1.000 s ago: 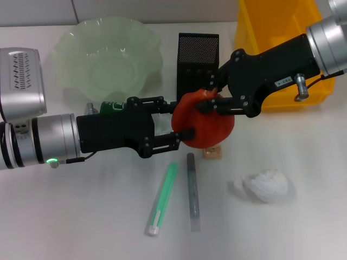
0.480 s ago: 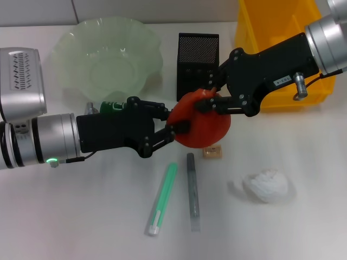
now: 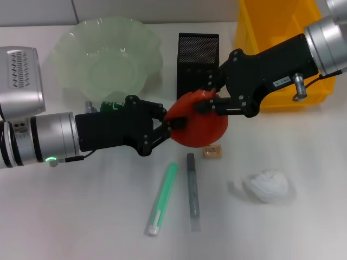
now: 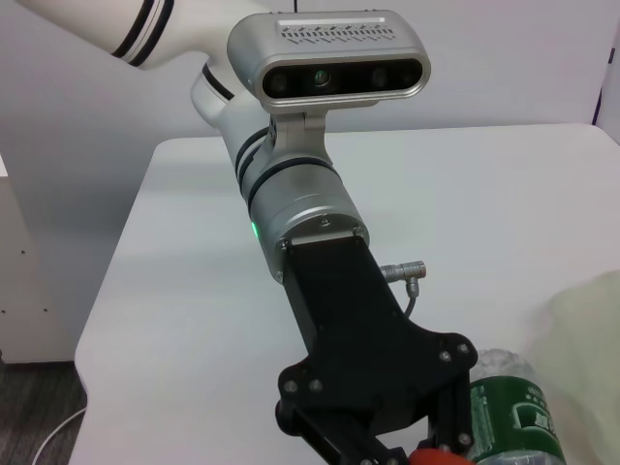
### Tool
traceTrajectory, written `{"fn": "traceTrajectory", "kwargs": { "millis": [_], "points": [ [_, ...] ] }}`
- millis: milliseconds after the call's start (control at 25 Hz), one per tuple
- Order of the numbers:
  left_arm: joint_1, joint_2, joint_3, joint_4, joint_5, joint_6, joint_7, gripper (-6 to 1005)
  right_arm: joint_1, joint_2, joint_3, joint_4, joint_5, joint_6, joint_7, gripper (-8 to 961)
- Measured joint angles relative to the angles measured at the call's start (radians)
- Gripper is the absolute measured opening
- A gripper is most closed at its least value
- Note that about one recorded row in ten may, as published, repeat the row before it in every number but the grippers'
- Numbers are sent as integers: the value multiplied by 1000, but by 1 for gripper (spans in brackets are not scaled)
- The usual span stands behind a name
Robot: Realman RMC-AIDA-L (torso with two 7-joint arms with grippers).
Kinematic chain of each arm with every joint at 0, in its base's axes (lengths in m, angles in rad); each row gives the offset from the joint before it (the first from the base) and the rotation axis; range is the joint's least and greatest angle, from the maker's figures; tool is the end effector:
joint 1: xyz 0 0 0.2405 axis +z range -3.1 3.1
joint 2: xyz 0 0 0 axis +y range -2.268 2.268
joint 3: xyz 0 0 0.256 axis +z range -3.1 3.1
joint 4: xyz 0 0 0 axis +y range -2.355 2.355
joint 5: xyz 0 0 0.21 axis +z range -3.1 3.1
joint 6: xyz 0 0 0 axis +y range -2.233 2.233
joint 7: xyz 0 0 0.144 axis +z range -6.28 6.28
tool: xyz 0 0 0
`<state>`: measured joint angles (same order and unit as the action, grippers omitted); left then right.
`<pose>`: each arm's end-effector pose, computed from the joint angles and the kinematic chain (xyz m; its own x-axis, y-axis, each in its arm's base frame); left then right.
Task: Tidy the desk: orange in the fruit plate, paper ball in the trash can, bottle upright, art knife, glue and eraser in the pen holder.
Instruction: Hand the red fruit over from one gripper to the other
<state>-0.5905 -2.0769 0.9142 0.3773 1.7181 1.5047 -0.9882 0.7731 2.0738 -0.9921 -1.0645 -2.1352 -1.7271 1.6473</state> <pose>-0.2343 0.3199 -0.0521 0.8043 0.1120 0.5835 0.2375 -0.9608 -0.1430 0.1283 0.3658 0.0139 0.9868 -0.0039 -0.1622 -0.0072 -0.9998 -0.0198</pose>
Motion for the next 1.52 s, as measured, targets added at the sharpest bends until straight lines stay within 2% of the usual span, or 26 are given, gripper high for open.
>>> {"fn": "traceTrajectory", "kwargs": {
  "millis": [440, 760, 960, 1200, 1320, 1440, 1480, 1520],
  "points": [
    [3, 0, -2, 0, -8, 1, -6, 56, -4, 2, 3, -6, 0, 13, 21, 234],
    [7, 1, -1, 0, -24, 3, -7, 60, -7, 2, 0, -9, -8, 30, 23, 248],
    [8, 1, -1, 0, -25, 4, -7, 62, -9, 2, -3, -9, -8, 51, 23, 474],
    [6, 1, -2, 0, -27, 5, -7, 65, -13, 1, 3, -9, -7, 49, 20, 643],
    [8, 2, -2, 0, -49, 3, -7, 66, -28, -2, 4, -20, 1, 39, 20, 643],
    [15, 4, -2, -1, -70, 2, -7, 68, -68, -2, 5, -37, 44, 32, 17, 643],
    [31, 7, -2, -1, -112, 2, -2, 68, -104, -3, 5, -45, 90, 28, 5, 643],
    [36, 8, -2, -1, -125, 3, -2, 69, -104, -3, 5, -45, 90, 28, 5, 642]
  ]
}}
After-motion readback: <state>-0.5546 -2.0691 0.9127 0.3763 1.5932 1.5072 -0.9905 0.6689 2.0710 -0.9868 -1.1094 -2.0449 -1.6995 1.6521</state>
